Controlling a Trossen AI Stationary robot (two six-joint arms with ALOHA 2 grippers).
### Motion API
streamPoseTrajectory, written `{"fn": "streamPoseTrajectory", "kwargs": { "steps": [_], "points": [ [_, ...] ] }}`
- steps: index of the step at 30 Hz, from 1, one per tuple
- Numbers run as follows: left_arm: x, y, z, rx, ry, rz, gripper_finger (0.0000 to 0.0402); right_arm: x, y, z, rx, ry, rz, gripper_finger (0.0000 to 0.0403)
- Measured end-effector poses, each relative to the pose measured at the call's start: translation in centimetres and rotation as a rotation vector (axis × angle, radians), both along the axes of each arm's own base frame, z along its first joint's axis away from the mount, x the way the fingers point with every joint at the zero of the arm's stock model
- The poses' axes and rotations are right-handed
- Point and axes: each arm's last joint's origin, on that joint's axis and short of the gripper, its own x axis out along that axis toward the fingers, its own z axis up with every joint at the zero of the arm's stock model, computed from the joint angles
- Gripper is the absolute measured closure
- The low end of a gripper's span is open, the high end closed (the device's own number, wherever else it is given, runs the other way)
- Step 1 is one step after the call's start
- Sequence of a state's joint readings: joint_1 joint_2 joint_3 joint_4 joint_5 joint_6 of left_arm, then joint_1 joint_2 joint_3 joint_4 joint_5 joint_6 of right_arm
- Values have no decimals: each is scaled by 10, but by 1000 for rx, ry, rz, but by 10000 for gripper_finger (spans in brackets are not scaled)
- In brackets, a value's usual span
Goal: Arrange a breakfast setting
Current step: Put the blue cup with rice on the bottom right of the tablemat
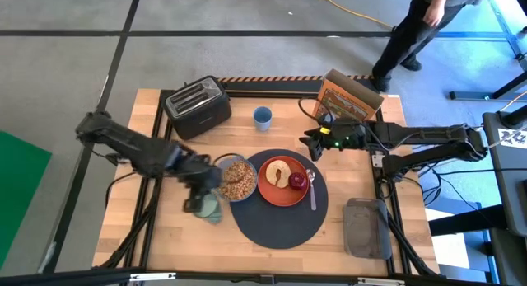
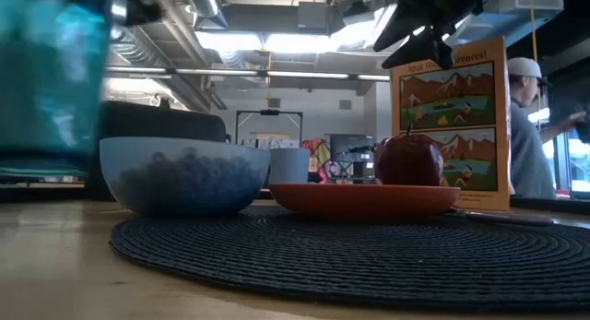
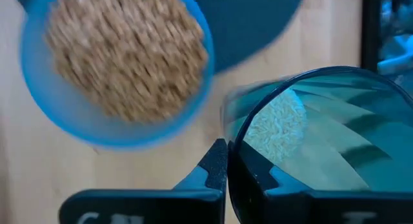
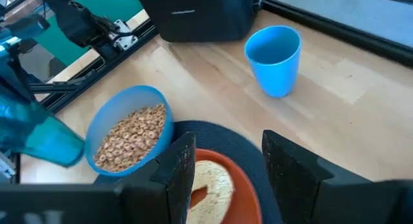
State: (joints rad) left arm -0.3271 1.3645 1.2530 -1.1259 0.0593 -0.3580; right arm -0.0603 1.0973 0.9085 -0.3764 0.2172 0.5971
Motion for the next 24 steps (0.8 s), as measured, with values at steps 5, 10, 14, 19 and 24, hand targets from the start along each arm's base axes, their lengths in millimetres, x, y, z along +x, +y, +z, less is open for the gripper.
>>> {"fn": "streamPoseTrajectory", "kwargs": {
  "steps": [5, 10, 14, 19, 24],
  "points": [
    [53, 6, 4, 19, -39, -60, 397, -1, -14, 0, 3, 10, 40, 235],
    [101, -4, 1, 35, -53, -133, 397, -4, -20, -3, 29, 40, 104, 235],
    [130, -9, -15, 49, -9, -146, 397, -7, -18, -8, 36, 102, 152, 235],
    [150, -9, -29, 76, 42, -109, 395, -20, -15, -4, 52, 127, 179, 235],
    [152, -10, -31, 79, 47, -94, 390, -45, -11, 16, 11, 30, 158, 235]
  ]
}}
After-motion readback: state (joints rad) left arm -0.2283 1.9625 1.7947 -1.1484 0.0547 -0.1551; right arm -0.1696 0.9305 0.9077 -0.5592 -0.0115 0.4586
